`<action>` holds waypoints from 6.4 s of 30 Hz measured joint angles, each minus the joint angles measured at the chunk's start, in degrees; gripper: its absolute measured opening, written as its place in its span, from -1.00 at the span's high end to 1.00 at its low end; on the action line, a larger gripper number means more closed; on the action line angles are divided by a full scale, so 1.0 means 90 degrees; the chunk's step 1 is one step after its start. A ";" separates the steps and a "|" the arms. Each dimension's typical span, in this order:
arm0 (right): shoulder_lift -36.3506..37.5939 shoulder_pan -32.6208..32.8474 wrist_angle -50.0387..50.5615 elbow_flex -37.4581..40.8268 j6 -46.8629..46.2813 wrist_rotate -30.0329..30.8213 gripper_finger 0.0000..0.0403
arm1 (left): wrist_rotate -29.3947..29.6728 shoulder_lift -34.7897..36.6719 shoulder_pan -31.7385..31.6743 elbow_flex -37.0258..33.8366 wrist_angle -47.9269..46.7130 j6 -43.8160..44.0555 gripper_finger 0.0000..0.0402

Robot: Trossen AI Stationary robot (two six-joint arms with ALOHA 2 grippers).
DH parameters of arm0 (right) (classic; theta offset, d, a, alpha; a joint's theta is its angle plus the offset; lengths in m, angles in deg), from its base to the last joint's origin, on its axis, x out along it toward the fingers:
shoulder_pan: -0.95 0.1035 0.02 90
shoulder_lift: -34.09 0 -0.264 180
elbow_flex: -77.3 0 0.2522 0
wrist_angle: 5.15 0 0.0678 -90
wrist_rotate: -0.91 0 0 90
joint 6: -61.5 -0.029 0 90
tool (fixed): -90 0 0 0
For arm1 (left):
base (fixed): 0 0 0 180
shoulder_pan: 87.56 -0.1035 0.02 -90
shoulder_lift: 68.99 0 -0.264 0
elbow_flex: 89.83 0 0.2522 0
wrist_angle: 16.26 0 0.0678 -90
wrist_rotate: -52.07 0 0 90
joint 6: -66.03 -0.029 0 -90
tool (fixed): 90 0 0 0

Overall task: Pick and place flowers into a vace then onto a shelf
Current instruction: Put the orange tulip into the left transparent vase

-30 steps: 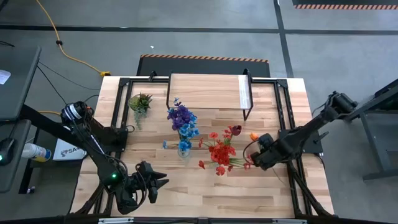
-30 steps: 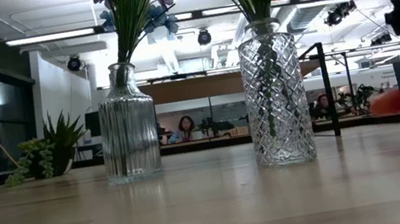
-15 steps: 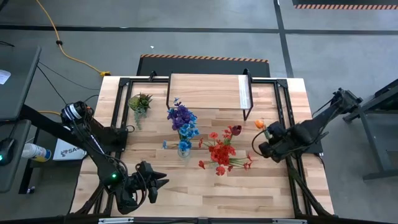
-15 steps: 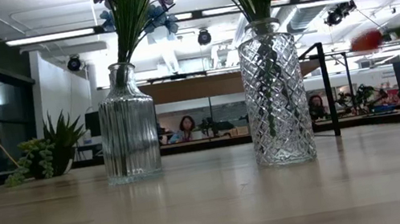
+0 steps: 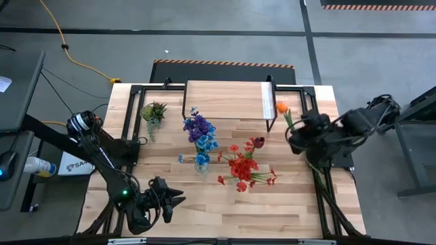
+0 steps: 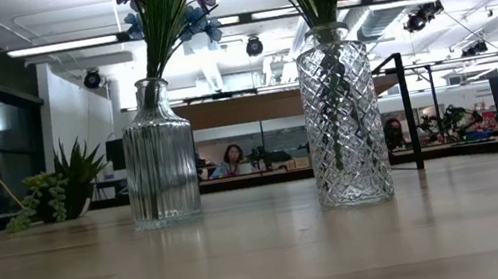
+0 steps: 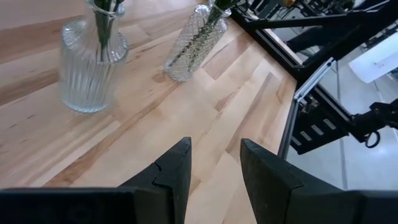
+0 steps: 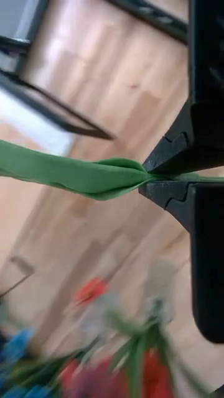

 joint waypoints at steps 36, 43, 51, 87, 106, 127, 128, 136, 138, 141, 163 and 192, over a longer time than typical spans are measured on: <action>-0.0720 -0.0267 -0.7564 -0.2011 0.7370 0.0042 1.00 | 0.1008 0.0765 0.0000 0.0000 0.2688 -0.2808 0.15; -0.1235 -0.0267 -0.8601 -0.2011 0.7724 -0.1011 1.00 | 0.0918 0.1241 0.0001 0.0000 0.4827 -0.5661 0.15; -0.1822 -0.0272 -0.9493 -0.2011 0.7722 -0.2026 1.00 | 0.0373 0.1667 0.0000 0.0000 0.7019 -0.8772 0.15; -0.4270 -0.1283 -1.2459 -0.2009 0.6491 -0.4092 1.00 | -0.0229 0.2097 -0.0999 0.0002 0.7330 -1.0451 0.15; -0.4469 -0.1525 -1.2524 -0.2009 0.6323 -0.4072 1.00 | -0.0918 0.2096 -0.1511 0.0002 0.6887 -0.9772 0.15; -0.4886 -0.1520 -1.2917 -0.2011 0.6013 -0.4190 1.00 | -0.0928 0.2091 -0.1670 0.0000 0.6564 -0.9585 0.15; -0.4881 -0.1525 -1.2914 -0.2011 0.6011 -0.4218 1.00 | -0.0920 0.2091 -0.1670 0.0000 0.6480 -0.9544 0.15; -0.4579 -0.1566 -1.2503 -0.2011 0.5991 -0.4463 1.00 | -0.0916 0.2091 -0.1670 0.0000 0.5905 -0.9101 0.15; -0.4505 -0.1566 -1.2148 -0.2011 0.5991 -0.4469 1.00 | -0.0923 0.2091 -0.1670 0.0000 0.5894 -0.9056 0.15; -0.4405 -0.1564 -1.1779 -0.2009 0.6008 -0.4468 1.00 | -0.1084 0.2130 -0.1670 0.0000 0.5914 -0.8919 0.15; -0.4433 -0.1561 -1.1697 -0.2011 0.6106 -0.4140 1.00 | -0.1404 0.2171 -0.1672 0.0000 0.5916 -0.8766 0.15; -0.4522 -0.1418 -1.1647 -0.2011 0.6273 -0.3629 1.00 | -0.1100 0.2171 -0.1675 0.0002 0.5963 -0.8786 0.15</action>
